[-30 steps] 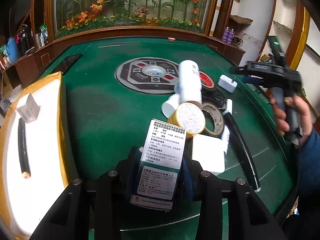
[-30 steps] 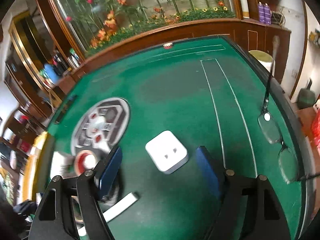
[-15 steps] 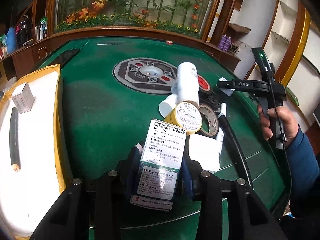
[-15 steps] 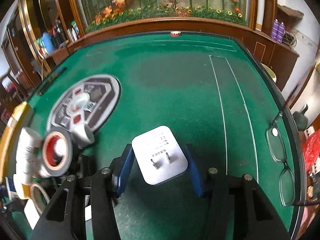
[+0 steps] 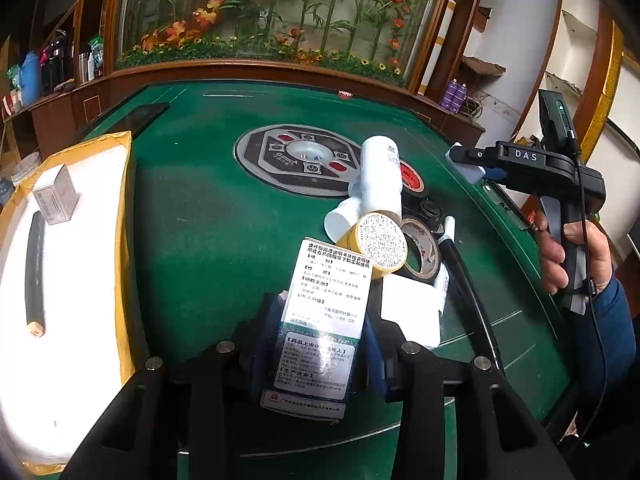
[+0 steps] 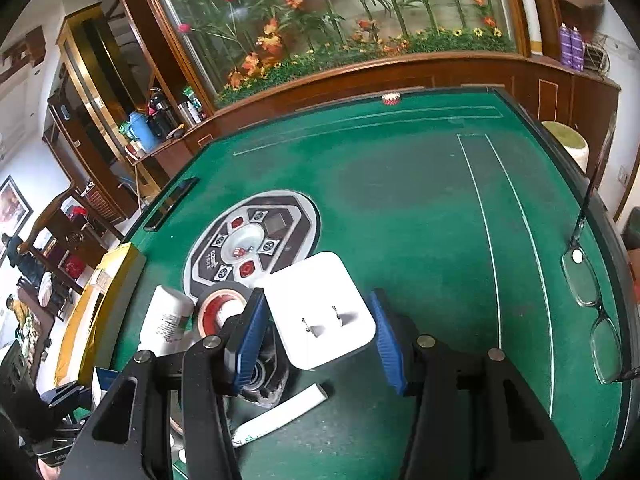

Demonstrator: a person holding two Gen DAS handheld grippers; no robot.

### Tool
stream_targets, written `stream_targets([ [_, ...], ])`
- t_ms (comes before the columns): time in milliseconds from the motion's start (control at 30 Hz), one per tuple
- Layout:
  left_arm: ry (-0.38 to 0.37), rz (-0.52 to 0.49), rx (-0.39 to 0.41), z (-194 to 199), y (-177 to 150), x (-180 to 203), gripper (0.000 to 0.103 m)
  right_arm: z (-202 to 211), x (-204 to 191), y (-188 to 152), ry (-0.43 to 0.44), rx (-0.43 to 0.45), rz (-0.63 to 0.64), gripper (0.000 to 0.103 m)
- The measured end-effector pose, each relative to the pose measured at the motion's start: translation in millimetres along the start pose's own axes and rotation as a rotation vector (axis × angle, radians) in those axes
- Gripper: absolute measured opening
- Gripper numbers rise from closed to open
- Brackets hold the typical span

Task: Organize rigid objects
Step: 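Grasp the medicine box with the left tool while the right tool grasps the white plug, then carry the medicine box and plug into the tray and open both tools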

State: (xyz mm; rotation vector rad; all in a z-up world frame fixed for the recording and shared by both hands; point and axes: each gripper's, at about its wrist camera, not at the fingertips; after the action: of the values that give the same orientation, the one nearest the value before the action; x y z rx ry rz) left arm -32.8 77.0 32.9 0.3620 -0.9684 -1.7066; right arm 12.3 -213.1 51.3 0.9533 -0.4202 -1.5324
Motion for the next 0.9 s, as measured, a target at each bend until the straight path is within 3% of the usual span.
stream_targets([
  [333, 0.02, -0.026, 0.071, 11, -1, 4, 0.043, 8, -4, 2, 0.017, 0.018, 0.003, 0.05],
  [667, -0.024, 0.027, 0.145, 41, 10, 3, 0.043, 24, -18, 1, 0.055, 0.082, 0.049, 0.05],
  [900, 0.0, 0.07, 0.211, 71, 15, -14, 0.043, 32, -39, -4, 0.102, 0.098, 0.084, 0.05],
])
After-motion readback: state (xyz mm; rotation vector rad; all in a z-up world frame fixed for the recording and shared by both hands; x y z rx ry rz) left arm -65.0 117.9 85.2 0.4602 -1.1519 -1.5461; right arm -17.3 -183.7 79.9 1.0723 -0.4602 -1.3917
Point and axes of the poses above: each gripper's, at about its wrist camera, not at the fingertips, and z roughly against the way its jaws point, x to its right, y to its top, and after that the axes turned 5 degrees about x, right-handed
